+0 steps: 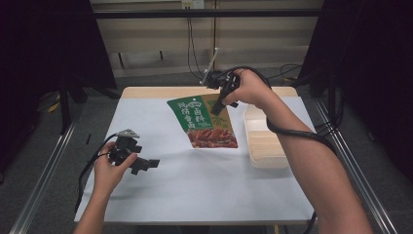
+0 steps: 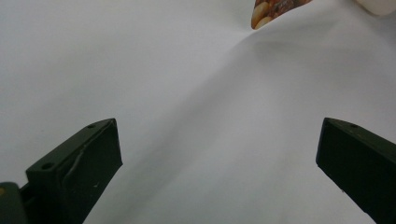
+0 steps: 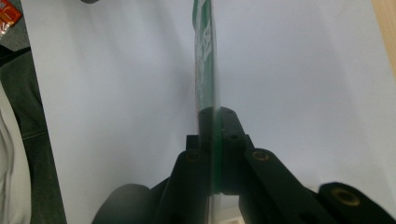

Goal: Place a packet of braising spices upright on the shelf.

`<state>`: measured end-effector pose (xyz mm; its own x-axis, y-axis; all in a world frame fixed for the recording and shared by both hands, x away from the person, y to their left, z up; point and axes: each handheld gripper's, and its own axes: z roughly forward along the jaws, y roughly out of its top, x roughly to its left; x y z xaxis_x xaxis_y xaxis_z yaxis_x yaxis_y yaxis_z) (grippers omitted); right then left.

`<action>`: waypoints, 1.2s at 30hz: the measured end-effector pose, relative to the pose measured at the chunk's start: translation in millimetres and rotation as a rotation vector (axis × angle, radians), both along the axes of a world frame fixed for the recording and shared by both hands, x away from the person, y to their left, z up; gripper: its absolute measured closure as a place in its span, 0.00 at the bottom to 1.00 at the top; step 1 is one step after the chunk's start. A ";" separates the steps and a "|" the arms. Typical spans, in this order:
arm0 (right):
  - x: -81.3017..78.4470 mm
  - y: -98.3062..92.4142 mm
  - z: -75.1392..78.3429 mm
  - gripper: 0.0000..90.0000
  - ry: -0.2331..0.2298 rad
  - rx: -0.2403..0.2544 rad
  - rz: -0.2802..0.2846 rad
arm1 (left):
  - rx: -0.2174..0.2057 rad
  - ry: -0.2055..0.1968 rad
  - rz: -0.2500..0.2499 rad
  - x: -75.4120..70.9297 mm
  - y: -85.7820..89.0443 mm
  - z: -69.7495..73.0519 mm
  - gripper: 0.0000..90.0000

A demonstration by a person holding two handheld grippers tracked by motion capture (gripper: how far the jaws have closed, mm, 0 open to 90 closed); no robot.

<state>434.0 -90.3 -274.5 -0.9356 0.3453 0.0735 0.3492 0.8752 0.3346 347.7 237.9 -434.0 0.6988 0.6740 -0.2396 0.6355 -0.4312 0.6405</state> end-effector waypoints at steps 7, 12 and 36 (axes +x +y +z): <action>6.5 -5.7 4.6 1.00 0.007 -0.001 -0.024 | 0.006 0.017 0.004 -2.4 3.8 -7.0 0.00; 11.5 -8.1 5.0 1.00 0.015 -0.019 -0.021 | -0.002 0.019 -0.002 -3.7 3.8 -8.5 0.00; 35.9 -53.2 27.0 1.00 -0.001 0.005 -0.140 | -0.020 0.033 -0.008 -4.1 3.2 -11.4 0.01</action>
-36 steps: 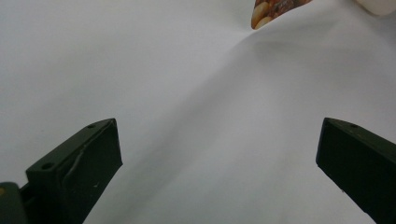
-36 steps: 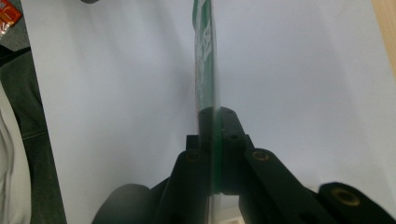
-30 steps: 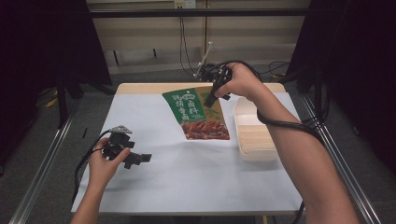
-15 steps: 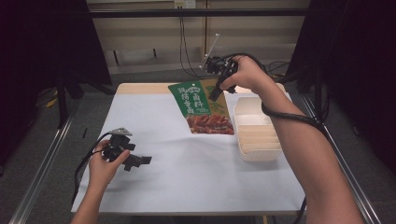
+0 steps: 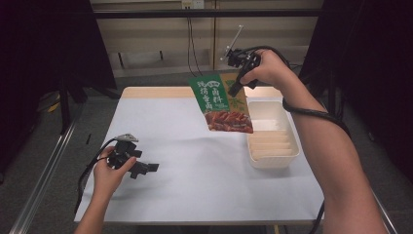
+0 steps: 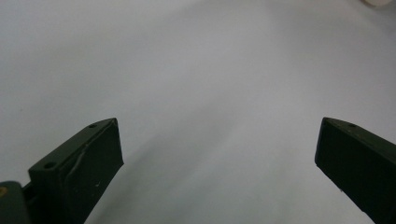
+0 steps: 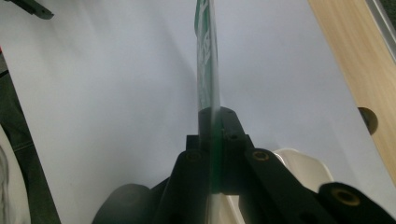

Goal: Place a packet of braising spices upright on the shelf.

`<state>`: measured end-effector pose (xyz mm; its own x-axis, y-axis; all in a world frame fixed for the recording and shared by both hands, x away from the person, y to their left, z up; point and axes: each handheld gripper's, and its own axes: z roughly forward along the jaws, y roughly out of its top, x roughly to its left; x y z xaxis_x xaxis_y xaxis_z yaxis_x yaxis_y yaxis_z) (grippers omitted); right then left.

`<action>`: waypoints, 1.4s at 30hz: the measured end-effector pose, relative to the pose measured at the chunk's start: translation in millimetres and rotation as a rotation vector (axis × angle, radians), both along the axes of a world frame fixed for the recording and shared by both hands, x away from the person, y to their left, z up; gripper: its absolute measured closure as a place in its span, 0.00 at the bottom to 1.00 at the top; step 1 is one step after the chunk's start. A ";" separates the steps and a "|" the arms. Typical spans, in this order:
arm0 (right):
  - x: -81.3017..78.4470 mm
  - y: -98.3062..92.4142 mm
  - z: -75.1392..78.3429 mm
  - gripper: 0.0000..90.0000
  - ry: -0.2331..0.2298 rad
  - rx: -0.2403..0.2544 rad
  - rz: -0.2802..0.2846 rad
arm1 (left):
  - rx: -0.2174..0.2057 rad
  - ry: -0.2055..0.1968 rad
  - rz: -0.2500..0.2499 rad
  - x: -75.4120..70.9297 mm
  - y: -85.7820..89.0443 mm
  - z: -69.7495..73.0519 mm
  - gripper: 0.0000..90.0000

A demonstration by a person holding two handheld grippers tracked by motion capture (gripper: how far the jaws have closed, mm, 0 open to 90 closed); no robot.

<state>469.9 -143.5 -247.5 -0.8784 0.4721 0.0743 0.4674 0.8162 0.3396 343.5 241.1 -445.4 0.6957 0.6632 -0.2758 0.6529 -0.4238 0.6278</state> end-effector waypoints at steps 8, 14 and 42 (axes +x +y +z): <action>5.0 -6.6 11.7 1.00 -0.020 0.004 -0.012 | 0.007 0.005 -0.008 0.3 -1.5 0.9 0.01; 8.6 -13.6 14.0 1.00 -0.023 0.012 -0.031 | 0.001 0.009 -0.011 0.2 -2.1 0.4 0.01; 12.8 -59.7 24.8 1.00 -0.048 0.006 -0.110 | 0.007 0.023 -0.018 1.0 -2.5 0.5 0.01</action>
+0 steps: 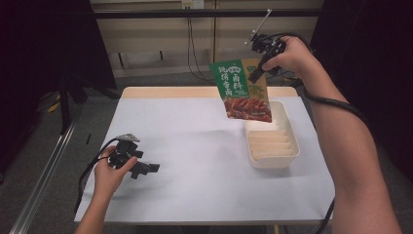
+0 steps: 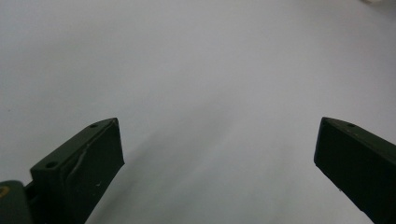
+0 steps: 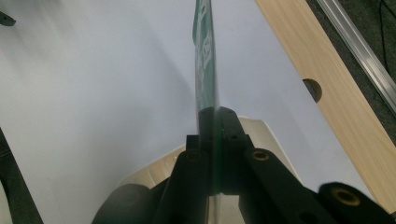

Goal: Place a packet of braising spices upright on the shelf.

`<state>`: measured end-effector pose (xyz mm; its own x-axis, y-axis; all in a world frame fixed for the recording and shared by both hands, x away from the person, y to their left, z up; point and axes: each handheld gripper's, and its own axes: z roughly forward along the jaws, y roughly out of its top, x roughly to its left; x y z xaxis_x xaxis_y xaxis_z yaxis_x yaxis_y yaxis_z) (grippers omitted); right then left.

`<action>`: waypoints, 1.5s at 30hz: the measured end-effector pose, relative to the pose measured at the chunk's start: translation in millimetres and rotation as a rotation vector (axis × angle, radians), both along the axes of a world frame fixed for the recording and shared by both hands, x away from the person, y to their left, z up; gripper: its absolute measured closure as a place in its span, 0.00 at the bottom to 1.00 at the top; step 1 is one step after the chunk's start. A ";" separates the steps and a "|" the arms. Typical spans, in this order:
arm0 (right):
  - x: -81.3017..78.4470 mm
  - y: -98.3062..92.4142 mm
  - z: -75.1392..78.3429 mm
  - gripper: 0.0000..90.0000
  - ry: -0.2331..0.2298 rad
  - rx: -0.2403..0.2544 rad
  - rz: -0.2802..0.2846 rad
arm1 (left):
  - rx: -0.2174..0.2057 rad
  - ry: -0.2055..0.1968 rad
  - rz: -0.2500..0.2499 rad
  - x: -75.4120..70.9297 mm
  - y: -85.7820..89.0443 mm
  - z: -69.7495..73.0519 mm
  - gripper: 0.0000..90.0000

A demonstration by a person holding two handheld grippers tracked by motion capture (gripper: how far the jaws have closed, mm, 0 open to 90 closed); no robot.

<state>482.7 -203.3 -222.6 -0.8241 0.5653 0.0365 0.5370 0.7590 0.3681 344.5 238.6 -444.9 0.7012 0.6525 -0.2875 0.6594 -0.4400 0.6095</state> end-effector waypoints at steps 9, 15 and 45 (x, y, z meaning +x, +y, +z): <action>-0.9 -14.2 2.8 1.00 -0.007 0.004 -0.024 | -0.003 0.000 0.002 0.0 -0.7 -0.7 0.01; -0.7 -25.1 2.8 1.00 -0.016 0.014 -0.036 | -0.004 0.007 -0.006 -0.2 -1.4 -1.0 0.01; -1.0 -52.8 -4.0 1.00 -0.006 0.002 -0.104 | 0.007 0.000 -0.009 -1.3 -4.9 -1.1 0.01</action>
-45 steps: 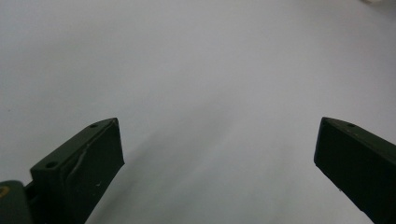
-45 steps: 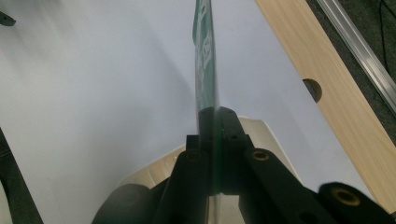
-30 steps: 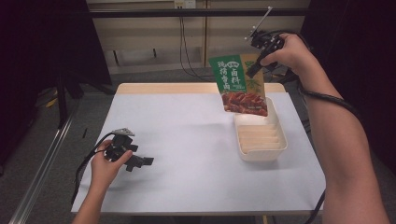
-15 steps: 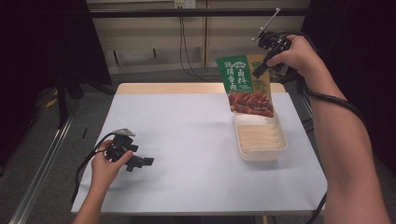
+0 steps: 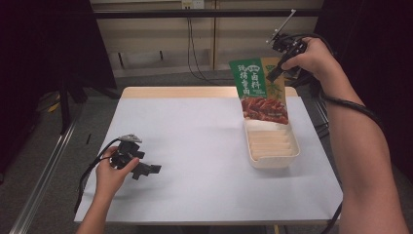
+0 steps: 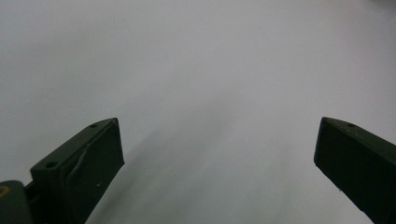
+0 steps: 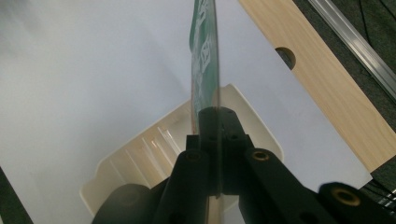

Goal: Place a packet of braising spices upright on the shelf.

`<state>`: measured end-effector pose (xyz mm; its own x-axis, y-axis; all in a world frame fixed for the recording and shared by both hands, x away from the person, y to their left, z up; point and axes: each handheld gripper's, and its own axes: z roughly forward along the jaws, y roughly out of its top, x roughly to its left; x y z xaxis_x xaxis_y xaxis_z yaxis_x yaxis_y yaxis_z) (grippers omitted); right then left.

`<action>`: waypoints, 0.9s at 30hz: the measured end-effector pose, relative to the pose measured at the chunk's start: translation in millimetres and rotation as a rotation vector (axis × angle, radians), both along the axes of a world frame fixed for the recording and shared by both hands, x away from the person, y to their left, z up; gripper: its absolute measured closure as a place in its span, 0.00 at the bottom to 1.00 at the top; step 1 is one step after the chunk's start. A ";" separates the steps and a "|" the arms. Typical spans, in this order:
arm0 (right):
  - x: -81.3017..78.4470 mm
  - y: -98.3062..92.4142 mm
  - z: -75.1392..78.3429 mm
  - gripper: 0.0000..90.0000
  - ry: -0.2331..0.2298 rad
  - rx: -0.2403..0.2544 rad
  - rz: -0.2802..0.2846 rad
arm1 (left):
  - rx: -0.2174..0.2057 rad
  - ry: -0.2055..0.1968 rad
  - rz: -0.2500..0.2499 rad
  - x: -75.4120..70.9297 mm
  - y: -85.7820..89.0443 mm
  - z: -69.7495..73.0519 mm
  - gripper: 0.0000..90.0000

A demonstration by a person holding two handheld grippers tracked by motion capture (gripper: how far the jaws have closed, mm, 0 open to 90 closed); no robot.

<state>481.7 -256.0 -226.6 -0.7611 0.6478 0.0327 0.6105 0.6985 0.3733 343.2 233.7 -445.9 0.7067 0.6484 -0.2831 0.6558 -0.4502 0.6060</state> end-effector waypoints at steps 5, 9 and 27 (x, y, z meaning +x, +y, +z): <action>-1.3 -3.1 2.6 1.00 -0.003 -0.009 -0.016 | 0.006 -0.001 -0.004 0.2 -0.3 -0.4 0.01; 0.8 -4.4 -4.0 1.00 -0.002 -0.011 -0.017 | 0.011 0.004 -0.007 0.4 -0.7 -0.9 0.02; 3.0 -16.1 -48.0 1.00 0.013 0.005 -0.035 | 0.014 -0.006 -0.012 -0.1 -2.8 0.1 0.02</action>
